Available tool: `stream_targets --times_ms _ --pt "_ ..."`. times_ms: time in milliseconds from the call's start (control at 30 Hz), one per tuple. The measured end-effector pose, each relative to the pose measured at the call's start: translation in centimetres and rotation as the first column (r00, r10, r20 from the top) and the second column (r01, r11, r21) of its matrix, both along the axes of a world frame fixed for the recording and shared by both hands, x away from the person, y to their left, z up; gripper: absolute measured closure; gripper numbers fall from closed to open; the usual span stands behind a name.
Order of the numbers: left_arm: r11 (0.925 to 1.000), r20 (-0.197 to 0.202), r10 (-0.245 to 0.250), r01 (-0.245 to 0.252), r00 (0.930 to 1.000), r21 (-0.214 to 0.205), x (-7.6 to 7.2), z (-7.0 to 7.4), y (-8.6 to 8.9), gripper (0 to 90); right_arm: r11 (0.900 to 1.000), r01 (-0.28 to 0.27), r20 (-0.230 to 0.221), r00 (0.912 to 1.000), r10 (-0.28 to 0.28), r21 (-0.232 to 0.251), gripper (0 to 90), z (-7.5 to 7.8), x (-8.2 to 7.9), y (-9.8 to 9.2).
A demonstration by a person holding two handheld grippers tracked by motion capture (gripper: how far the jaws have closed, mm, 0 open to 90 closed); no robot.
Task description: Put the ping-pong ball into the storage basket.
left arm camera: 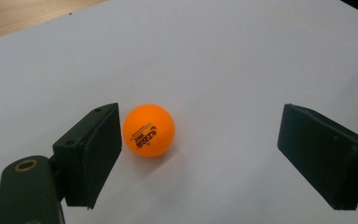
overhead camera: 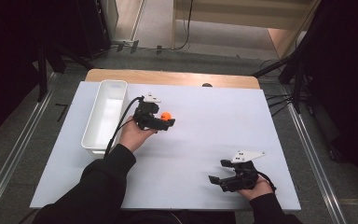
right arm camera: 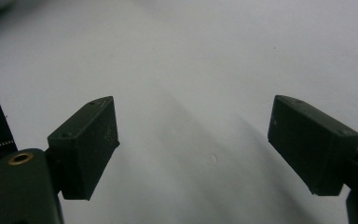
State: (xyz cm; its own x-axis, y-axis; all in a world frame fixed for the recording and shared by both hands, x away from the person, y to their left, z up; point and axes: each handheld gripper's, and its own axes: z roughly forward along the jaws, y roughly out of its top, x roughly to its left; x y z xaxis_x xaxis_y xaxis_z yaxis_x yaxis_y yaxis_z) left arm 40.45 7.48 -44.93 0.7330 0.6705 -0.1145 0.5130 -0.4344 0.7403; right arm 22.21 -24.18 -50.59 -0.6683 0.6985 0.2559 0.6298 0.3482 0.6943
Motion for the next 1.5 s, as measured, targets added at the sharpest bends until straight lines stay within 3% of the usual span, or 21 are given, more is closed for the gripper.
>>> stream_targets --times_ms 333,467,700,800,1033,1267,1333,1400,1433,1500 --pt "0.9987 -0.007 0.039 -0.040 0.9992 -0.033 1.1 0.1 -0.5 14.2 1.0000 0.001 0.000 1.0000 -0.001 0.000 14.5 0.0 0.0 0.0" --pt "0.9985 -0.005 0.053 -0.053 0.9986 -0.015 1.5 0.1 -0.9 14.2 1.0000 0.001 0.004 1.0000 -0.001 0.002 14.5 0.0 0.0 -0.1" --pt "0.9972 0.007 0.073 -0.073 0.9973 -0.016 1.9 0.1 -1.8 14.1 1.0000 -0.001 0.005 1.0000 0.001 0.001 14.6 0.0 0.0 0.0" --pt "0.9965 0.002 0.077 -0.077 0.9971 -0.032 2.2 0.0 -2.1 14.1 1.0000 -0.001 0.005 1.0000 0.001 0.001 14.5 0.0 0.0 0.0" --pt "0.9941 -0.009 0.106 -0.106 0.9944 -0.026 3.2 -0.2 -2.6 14.2 1.0000 -0.002 0.002 1.0000 0.002 0.000 14.6 0.0 0.0 0.0" --pt "0.9932 0.014 0.116 -0.116 0.9931 -0.001 3.6 -0.8 -2.8 14.1 1.0000 -0.002 0.003 1.0000 0.002 0.000 14.5 0.0 0.0 0.0" --pt "0.9923 0.014 0.124 -0.124 0.9922 -0.010 3.7 -0.9 -2.7 14.0 1.0000 -0.001 0.004 1.0000 0.001 0.001 14.6 0.0 -0.1 0.0" --pt "0.9913 0.025 0.131 -0.131 0.9911 -0.017 3.8 -0.8 -2.7 10.7 1.0000 -0.002 0.006 1.0000 0.002 0.000 14.5 0.0 -0.1 0.0" --pt "0.9893 0.033 0.146 -0.146 0.9888 -0.005 3.9 -0.9 -2.8 4.6 1.0000 -0.001 0.004 1.0000 0.001 0.001 14.6 0.0 -0.1 0.0" --pt "0.9889 0.012 0.148 -0.148 0.9888 -0.012 4.0 -1.1 -2.6 0.0 1.0000 -0.001 0.003 1.0000 0.001 0.000 14.6 0.0 -0.1 0.0"
